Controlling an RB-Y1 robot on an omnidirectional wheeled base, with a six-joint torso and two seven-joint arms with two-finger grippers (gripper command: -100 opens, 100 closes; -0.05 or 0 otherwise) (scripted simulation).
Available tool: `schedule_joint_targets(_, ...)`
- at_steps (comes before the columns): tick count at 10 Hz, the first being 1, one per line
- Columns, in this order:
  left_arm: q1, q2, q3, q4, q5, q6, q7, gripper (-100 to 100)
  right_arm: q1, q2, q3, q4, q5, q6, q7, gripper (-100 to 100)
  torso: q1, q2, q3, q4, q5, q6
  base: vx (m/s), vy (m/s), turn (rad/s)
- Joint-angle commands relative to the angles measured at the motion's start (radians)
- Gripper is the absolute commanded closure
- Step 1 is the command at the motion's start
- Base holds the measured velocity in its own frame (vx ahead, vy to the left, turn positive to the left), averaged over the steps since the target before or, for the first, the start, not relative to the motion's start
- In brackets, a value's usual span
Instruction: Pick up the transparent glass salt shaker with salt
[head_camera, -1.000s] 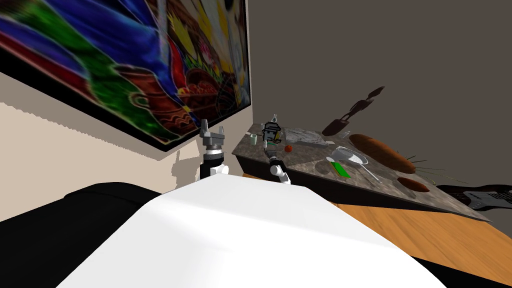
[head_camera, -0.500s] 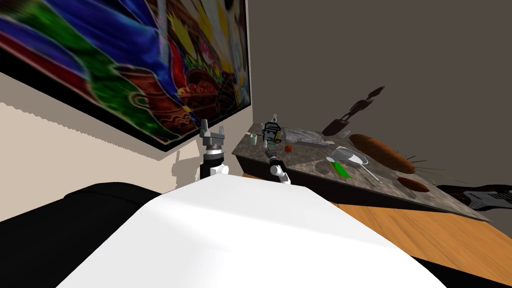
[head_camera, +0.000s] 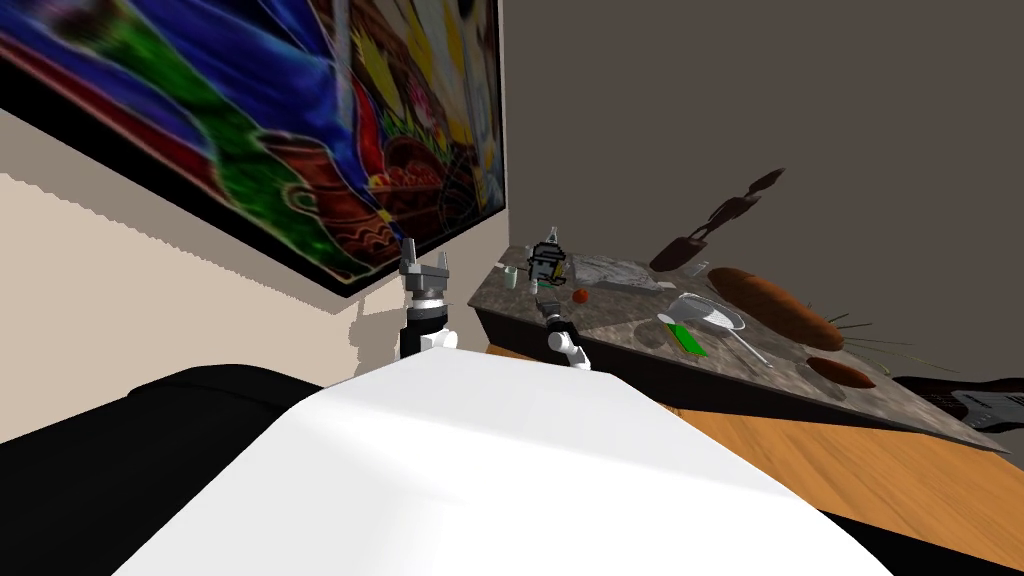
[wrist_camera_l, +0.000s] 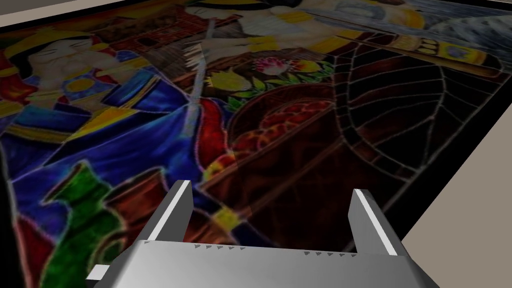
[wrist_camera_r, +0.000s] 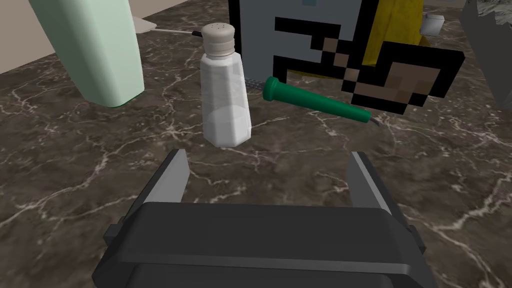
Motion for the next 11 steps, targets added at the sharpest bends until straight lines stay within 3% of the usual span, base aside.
schedule_joint_targets(1,0.000,0.000,0.000,0.000,0.000,0.000,0.000,0,-0.020,-0.030,-0.011,0.032,-0.007,-0.025,-0.003,-100,0.000,0.000,0.000,0.000,0.000,0.000,-0.069,0.057,0.096)
schedule_joint_targets(6,0.000,0.000,0.000,0.000,0.000,0.000,0.000,0,-0.114,-0.047,-0.070,0.123,-0.019,-0.029,-0.019,-100,-0.003,-0.003,-0.002,-0.001,-0.001,0.000,-0.033,0.022,0.155)
schedule_joint_targets(11,0.000,0.000,0.000,0.000,0.000,0.000,0.000,0,-0.194,-0.001,-0.148,0.203,-0.037,-0.007,-0.041,-100,0.000,-0.004,-0.002,-0.001,0.000,0.000,-0.007,0.028,0.104)
